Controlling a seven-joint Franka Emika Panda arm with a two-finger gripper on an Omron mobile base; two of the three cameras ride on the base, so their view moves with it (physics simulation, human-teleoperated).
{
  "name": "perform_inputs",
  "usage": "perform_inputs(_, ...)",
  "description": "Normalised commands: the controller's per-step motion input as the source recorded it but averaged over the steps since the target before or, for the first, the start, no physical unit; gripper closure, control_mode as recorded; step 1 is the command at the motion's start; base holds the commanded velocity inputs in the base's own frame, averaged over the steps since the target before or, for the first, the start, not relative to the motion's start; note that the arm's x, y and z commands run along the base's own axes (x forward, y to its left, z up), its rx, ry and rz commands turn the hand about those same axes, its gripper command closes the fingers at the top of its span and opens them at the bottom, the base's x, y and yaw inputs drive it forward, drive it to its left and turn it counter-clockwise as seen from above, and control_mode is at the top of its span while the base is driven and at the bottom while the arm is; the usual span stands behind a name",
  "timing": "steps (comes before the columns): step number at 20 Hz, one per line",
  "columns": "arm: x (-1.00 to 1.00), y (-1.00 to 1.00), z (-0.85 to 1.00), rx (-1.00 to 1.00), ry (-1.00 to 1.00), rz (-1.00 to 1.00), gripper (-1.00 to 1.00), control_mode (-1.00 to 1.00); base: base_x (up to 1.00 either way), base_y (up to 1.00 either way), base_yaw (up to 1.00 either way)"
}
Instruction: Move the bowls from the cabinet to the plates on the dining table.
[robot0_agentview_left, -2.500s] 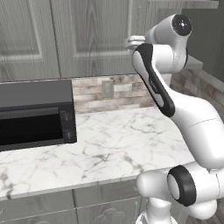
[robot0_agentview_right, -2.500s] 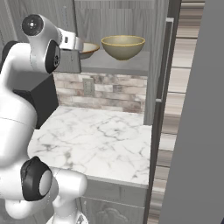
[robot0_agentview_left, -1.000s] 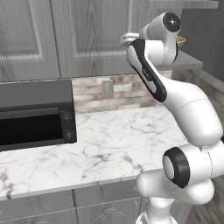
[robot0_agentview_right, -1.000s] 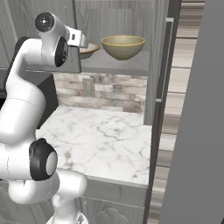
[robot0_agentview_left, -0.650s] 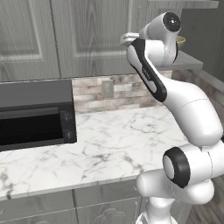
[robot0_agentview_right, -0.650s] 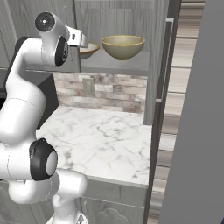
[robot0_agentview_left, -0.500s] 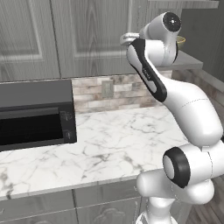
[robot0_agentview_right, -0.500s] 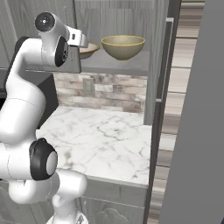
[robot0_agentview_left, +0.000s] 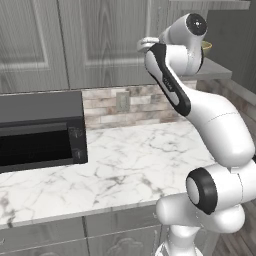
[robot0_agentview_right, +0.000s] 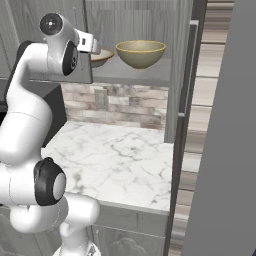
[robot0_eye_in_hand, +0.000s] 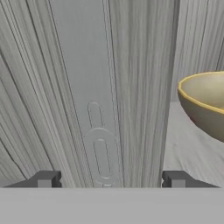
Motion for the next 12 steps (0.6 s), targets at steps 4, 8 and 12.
perform_inputs(4,0.0,0.03,0.0,0.0,0.0,0.0,1.0,-1.0,0.0,0.0,0.0)
perform_inputs(8,0.08,0.1,0.0,0.0,0.02,0.0,1.0,-1.0,0.0,0.0,0.0)
perform_inputs(12,0.07,0.15,0.0,0.0,0.02,0.0,1.0,-1.0,0.0,0.0,0.0)
